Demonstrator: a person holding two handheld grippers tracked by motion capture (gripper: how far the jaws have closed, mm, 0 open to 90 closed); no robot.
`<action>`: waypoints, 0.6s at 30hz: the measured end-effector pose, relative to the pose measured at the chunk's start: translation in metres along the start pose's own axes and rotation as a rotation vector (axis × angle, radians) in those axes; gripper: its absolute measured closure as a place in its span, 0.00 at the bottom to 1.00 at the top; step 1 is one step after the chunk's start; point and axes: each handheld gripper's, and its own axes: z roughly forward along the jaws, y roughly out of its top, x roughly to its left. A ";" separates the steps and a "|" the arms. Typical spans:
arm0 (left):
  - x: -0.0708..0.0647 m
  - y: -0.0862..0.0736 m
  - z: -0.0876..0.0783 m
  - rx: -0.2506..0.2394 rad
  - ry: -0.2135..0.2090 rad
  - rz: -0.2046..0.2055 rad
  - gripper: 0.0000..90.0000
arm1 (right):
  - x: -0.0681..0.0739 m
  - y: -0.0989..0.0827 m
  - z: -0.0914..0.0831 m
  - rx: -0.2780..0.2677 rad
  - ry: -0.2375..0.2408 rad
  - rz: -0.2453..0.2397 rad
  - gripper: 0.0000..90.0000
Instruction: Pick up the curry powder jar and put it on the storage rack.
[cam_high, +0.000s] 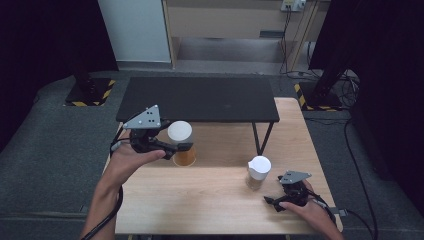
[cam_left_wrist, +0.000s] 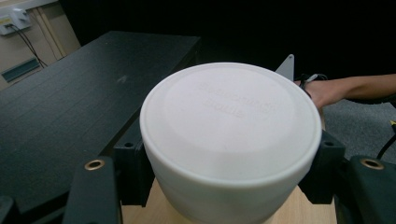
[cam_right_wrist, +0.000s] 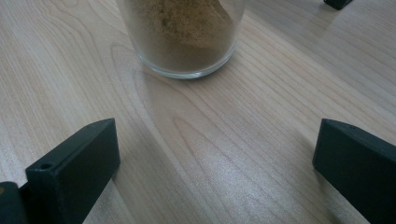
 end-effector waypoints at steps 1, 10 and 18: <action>0.000 0.002 0.000 0.002 0.001 0.001 0.36 | 0.000 0.000 0.000 0.000 0.000 0.000 0.01; 0.008 0.019 -0.003 -0.012 0.006 0.023 0.36 | 0.000 0.000 0.000 0.000 0.000 0.000 0.01; 0.007 0.034 -0.004 0.002 0.021 0.036 0.36 | 0.000 0.000 0.000 0.000 0.000 0.000 0.01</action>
